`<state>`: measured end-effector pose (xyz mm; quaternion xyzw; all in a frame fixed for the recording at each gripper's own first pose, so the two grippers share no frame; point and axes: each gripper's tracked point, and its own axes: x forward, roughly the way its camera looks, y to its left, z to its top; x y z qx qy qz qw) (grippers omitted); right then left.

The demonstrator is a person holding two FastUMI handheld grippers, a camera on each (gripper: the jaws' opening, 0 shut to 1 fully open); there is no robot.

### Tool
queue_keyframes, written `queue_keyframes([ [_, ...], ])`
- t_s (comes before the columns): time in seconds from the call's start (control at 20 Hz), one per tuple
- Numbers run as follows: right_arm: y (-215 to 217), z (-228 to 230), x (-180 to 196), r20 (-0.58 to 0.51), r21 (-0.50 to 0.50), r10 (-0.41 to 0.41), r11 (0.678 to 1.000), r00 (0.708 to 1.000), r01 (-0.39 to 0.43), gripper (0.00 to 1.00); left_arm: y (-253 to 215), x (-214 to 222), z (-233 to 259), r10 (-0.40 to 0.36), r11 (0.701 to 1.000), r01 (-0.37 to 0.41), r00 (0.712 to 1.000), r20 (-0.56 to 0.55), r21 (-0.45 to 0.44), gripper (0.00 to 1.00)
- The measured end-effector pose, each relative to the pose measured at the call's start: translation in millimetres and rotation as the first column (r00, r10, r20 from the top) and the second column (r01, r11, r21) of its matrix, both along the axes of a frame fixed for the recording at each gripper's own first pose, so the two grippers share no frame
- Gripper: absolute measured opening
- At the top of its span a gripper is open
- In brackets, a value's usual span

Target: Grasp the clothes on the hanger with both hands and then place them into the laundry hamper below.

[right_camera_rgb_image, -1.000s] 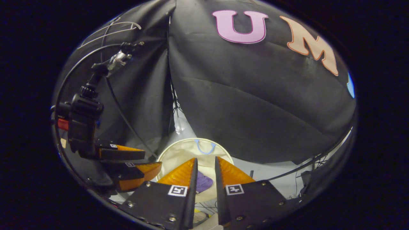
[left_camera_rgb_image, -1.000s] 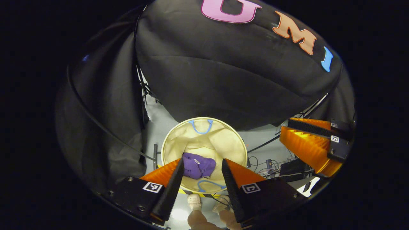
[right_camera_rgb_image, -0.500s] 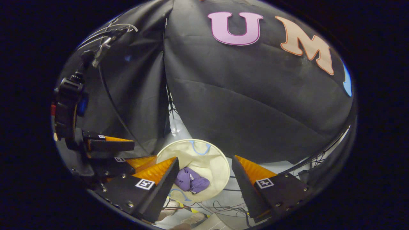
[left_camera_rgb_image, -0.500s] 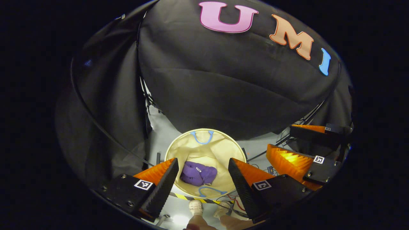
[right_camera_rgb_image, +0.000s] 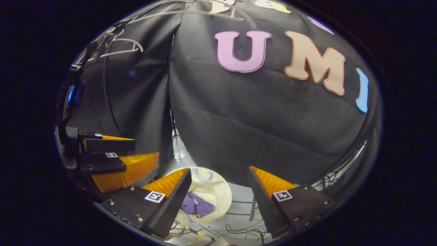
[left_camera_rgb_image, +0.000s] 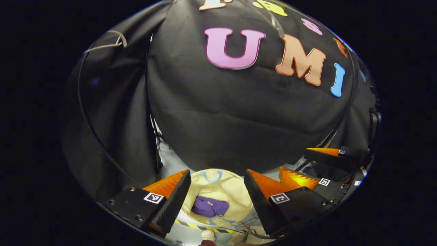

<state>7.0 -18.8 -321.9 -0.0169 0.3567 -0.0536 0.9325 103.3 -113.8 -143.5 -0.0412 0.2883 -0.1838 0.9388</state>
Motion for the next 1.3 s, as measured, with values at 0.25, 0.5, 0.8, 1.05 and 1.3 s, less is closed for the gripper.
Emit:
queue_keyframes([
  [0.25, -31, 87, 25, 0.194, -0.077, -0.019, 0.996, 0.981, 0.035, 0.98, -15, 20, 75, 0.011, 0.999, -0.005, 0.988, 0.152, -0.042, 0.97],
  [0.5, -56, 184, 34, 0.367, -0.135, -0.017, 0.988, 0.93, 0.071, 0.98, -32, 20, 160, 0.02, 0.994, 0.013, 0.955, 0.295, -0.11, 0.96],
  [0.8, -88, 279, 27, 0.51, -0.123, -0.05, 0.984, 0.858, 0.13, 0.96, -66, 13, 248, -0.003, 0.985, 0.074, 0.91, 0.415, -0.156, 0.96],
  [1.05, -141, 321, 2, 0.566, -0.118, -0.097, 0.973, 0.819, 0.196, 0.98, -107, -2, 288, -0.047, 0.976, 0.142, 0.879, 0.474, -0.165, 0.93],
  [1.3, -213, 343, -36, 0.57, -0.168, -0.117, 0.952, 0.813, 0.255, 0.98, -182, -25, 310, -0.094, 0.964, 0.201, 0.867, 0.489, -0.172, 0.93],
])
